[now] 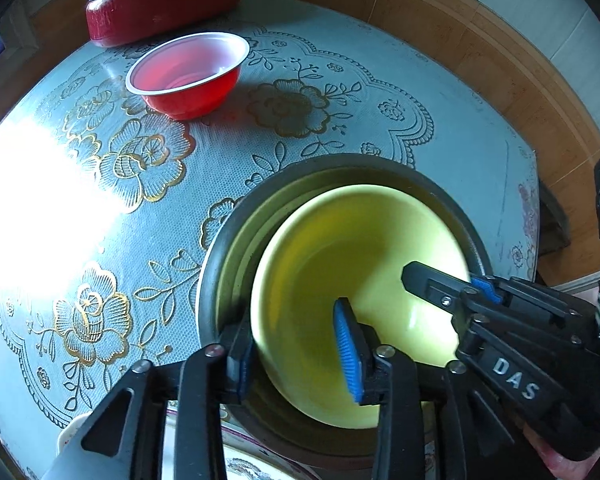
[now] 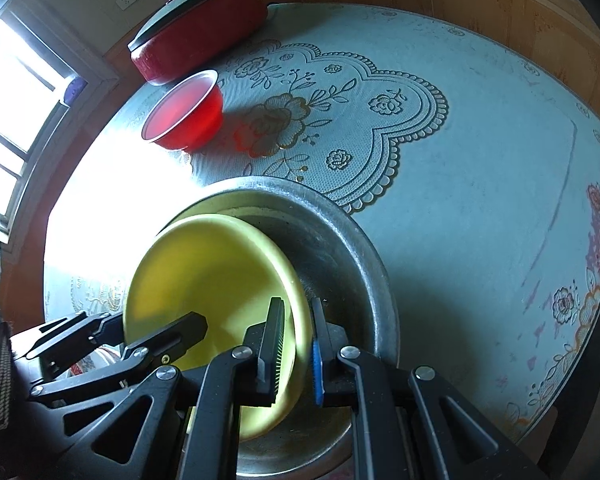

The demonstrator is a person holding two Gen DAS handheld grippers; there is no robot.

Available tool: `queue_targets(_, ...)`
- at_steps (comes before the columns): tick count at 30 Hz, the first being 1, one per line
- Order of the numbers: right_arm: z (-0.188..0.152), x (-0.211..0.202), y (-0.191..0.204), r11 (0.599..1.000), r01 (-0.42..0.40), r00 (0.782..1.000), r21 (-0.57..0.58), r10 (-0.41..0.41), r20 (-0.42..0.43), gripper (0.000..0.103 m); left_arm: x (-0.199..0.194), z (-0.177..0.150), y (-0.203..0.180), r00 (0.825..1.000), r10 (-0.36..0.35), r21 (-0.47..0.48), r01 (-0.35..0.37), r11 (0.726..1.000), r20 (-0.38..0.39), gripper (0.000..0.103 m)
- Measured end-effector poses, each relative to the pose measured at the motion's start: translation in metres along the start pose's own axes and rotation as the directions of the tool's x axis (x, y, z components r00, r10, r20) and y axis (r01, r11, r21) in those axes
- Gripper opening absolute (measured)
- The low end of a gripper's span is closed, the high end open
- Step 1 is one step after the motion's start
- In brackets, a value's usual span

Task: Organize plates and bowls
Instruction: 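Lower the yellow bowl into the steel bowl with both grippers, then open both grippers and release the yellow bowl inside the steel bowl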

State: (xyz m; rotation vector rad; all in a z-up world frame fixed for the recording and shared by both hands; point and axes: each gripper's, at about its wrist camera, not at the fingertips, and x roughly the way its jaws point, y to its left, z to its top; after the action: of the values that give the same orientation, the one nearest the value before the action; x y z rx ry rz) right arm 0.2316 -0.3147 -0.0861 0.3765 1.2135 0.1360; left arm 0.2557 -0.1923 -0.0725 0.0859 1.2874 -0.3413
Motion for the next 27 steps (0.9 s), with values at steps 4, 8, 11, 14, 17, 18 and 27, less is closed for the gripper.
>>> queue_targets(4, 0.002, 0.001, 0.0, 1.0, 0.014, 1.0, 0.004, -0.014, -0.004, 0.011, -0.004, 0.0, -0.003, 1.0, 0.008, -0.004, -0.007, 1.0, 0.012, 0.046)
queue_targets(8, 0.003, -0.001, -0.002, 1.0, 0.023, 1.0, 0.011, -0.023, -0.002, 0.011, -0.005, 0.0, -0.002, 1.0, -0.001, -0.008, 0.001, 1.0, 0.02, 0.054)
queue_targets(11, 0.003, -0.003, -0.004, 1.0, 0.013, 1.0, 0.025, -0.013, -0.001, 0.012, -0.008, 0.0, 0.0, 1.0, -0.013, -0.019, 0.013, 1.0, 0.024, 0.056)
queue_targets(14, 0.002, -0.009, -0.003, 0.999, -0.001, 1.0, 0.033, 0.0, 0.011, 0.012, -0.013, -0.001, 0.0, 0.999, -0.015, -0.031, 0.016, 0.999, 0.036, 0.058)
queue_targets(17, 0.002, -0.015, -0.002, 0.999, -0.014, 1.0, 0.045, 0.012, 0.027, 0.012, -0.021, -0.002, 0.003, 0.998, -0.035, -0.043, 0.037, 0.998, 0.06, 0.06)
queue_targets(18, 0.002, -0.017, -0.002, 0.999, -0.016, 0.999, 0.045, 0.015, 0.031, 0.012, -0.024, -0.002, 0.005, 0.997, -0.047, -0.051, 0.051, 0.997, 0.068, 0.06)
queue_targets(27, 0.002, -0.031, 0.006, 0.999, -0.031, 0.998, 0.027, 0.029, 0.06, 0.018, -0.05, -0.008, 0.032, 0.985, -0.066, -0.155, 0.092, 0.984, 0.162, 0.067)
